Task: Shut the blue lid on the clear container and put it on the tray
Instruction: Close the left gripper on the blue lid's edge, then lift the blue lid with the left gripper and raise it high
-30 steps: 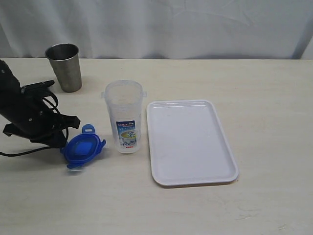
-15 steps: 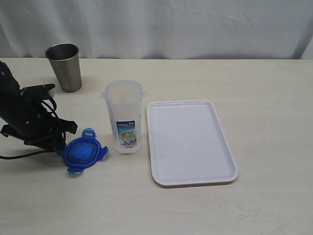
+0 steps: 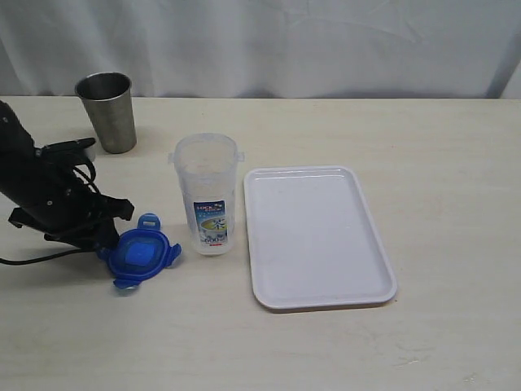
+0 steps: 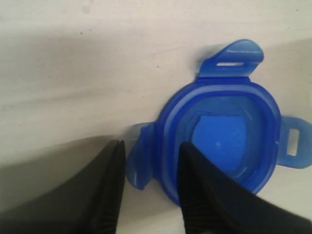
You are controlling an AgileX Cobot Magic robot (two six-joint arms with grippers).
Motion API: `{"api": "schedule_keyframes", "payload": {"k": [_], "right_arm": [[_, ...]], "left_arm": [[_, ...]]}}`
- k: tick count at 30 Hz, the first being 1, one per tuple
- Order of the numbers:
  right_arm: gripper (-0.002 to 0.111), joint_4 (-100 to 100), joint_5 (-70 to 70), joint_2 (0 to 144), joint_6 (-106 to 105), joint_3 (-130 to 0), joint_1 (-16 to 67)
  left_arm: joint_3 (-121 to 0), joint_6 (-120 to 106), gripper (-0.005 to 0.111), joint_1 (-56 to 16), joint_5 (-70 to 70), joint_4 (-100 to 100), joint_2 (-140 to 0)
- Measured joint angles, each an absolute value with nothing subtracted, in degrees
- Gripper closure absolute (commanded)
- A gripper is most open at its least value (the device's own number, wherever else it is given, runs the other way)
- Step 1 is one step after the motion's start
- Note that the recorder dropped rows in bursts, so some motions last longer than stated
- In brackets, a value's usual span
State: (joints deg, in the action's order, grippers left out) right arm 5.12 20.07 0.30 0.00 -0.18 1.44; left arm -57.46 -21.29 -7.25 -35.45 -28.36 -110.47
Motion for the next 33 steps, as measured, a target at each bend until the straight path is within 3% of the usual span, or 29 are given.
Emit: {"api": "schedule_keyframes", "payload": {"k": [26,29,33], "right_arm": [[0.104,5.12,20.07,0.3,0.0,-0.18,1.44],[0.104,5.12,20.07,0.3,0.0,-0.18,1.44],[0.104,5.12,20.07,0.3,0.0,-0.18,1.44]], "left_arm": [[-55.26,-22.37,0.067,-7.25,-32.97,-30.22,-110.47],[-55.26,-22.37,0.074,-7.25,-32.92,-30.46,-110.47],[-55.26,-22.37,0.095,-7.25,-32.92,-30.46,-110.47]]}}
